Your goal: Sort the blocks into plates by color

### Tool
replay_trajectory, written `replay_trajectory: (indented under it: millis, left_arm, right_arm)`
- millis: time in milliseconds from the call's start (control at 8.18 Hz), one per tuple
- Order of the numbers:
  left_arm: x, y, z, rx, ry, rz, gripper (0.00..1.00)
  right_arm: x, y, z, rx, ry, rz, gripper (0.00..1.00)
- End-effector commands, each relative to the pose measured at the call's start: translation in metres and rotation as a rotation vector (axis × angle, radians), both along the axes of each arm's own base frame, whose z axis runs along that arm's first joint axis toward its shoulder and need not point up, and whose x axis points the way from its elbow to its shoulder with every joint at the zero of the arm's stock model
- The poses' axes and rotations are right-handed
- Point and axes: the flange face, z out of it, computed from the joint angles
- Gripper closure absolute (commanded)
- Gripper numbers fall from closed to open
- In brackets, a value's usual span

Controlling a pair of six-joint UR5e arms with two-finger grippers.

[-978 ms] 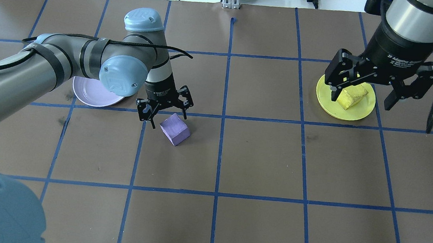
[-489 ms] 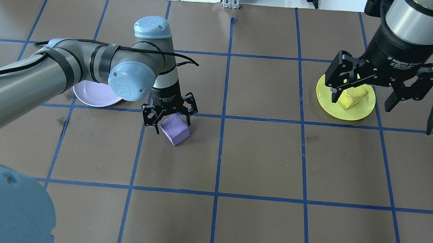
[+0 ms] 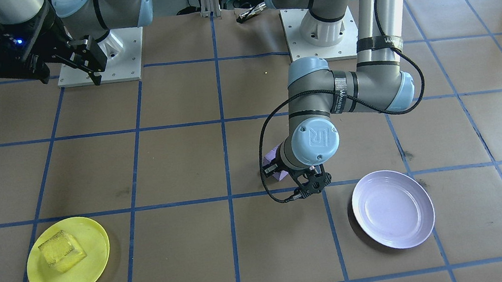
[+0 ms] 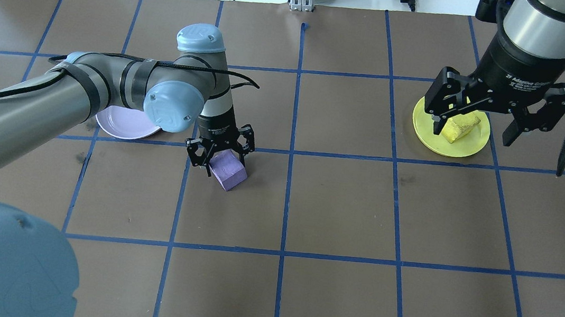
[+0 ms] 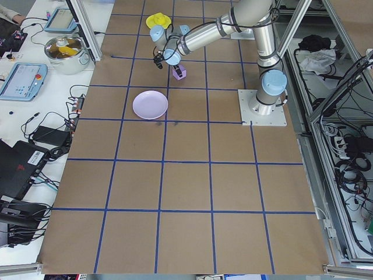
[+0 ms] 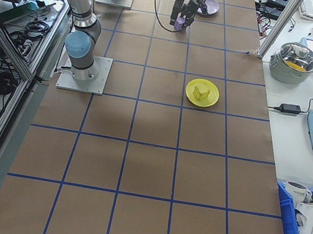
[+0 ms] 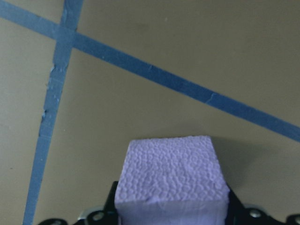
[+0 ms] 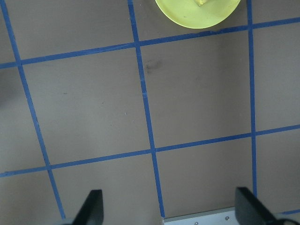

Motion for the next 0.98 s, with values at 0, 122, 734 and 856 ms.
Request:
replay_trajectory:
  millis: [0,122,734,856]
  left_arm:
    - [0.001,0.000,0.024,-0.033,0.007,0.000,1.00]
    - [0.006,0.001,0.044,-0.035,0.015,0.006,1.00]
    - [0.128,-0.071,0.189,-0.157,-0.020,-0.230,1.00]
    - [0.158,-0.081,0.189,-0.177,-0.008,-0.312,1.00]
  right_arm:
    - [0.000,0.001,0.001,-0.003,-0.001,0.000,0.00]
    - [0.000,0.001,0.001,-0.005,-0.001,0.000,0.00]
    - [0.001,0.001,0.001,-0.002,-0.007,-0.001,0.00]
    - [0.001,0.001,0.001,-0.002,-0.007,-0.001,0.00]
